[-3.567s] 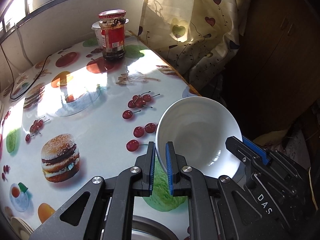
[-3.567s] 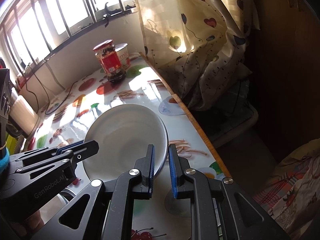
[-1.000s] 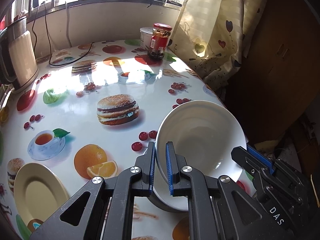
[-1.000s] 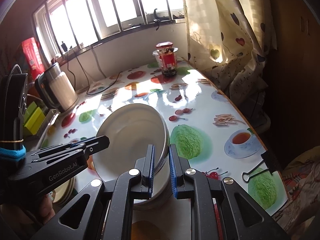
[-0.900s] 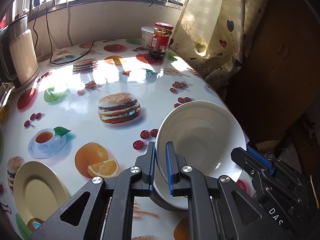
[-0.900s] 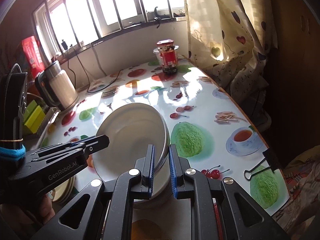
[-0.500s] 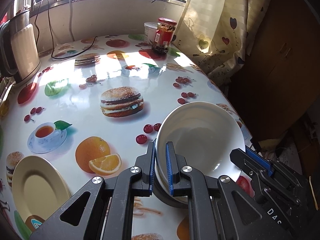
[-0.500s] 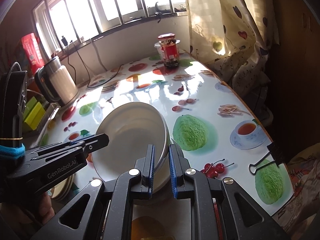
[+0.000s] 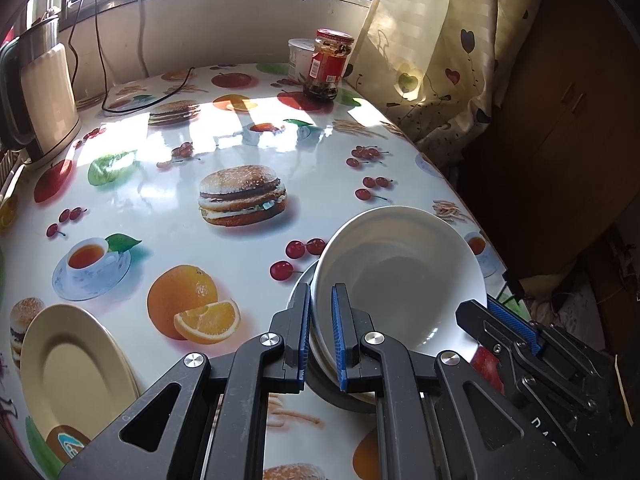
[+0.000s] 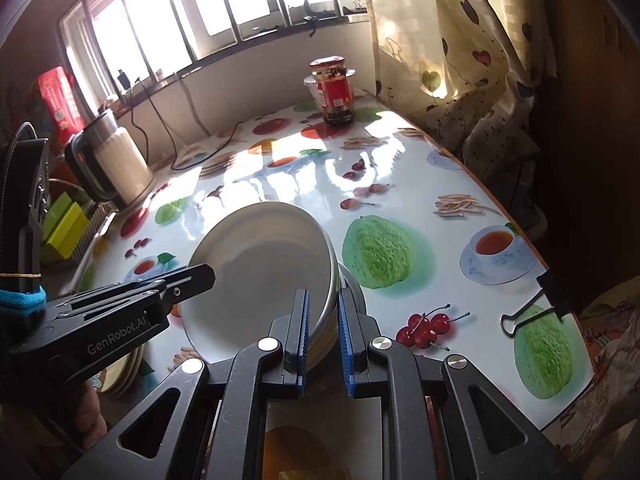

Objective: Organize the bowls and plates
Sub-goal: 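Lower the bowl onto the stack with both grippers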

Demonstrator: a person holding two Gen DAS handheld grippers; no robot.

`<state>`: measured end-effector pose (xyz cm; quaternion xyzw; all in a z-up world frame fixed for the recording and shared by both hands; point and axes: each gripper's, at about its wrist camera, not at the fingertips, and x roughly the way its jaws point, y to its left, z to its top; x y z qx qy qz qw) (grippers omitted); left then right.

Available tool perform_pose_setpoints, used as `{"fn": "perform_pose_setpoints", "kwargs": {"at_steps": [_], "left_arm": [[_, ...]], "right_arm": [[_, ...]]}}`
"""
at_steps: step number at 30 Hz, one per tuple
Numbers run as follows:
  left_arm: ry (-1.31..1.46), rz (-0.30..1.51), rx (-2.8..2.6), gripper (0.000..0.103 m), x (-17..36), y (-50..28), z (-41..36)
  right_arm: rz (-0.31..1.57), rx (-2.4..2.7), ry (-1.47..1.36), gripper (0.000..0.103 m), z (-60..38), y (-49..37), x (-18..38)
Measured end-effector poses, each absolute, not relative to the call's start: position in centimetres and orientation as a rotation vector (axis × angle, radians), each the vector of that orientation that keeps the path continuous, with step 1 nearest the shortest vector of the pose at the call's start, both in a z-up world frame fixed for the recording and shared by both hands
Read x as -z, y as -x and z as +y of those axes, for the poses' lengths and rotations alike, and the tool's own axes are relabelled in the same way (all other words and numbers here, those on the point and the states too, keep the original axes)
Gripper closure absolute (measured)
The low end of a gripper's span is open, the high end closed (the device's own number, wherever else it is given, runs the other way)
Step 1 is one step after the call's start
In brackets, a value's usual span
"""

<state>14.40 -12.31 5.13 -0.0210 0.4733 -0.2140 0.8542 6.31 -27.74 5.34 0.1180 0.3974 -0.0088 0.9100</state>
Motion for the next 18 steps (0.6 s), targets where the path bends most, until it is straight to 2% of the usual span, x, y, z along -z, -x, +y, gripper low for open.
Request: {"fn": "perform_pose_setpoints", "kwargs": {"at_steps": [18], "left_arm": [[0.052,0.998,0.449,0.092,-5.30,-14.17,-12.07]], "right_arm": [[0.832,0.025,-0.247,0.086,-27.94,-6.44,-5.09]]}}
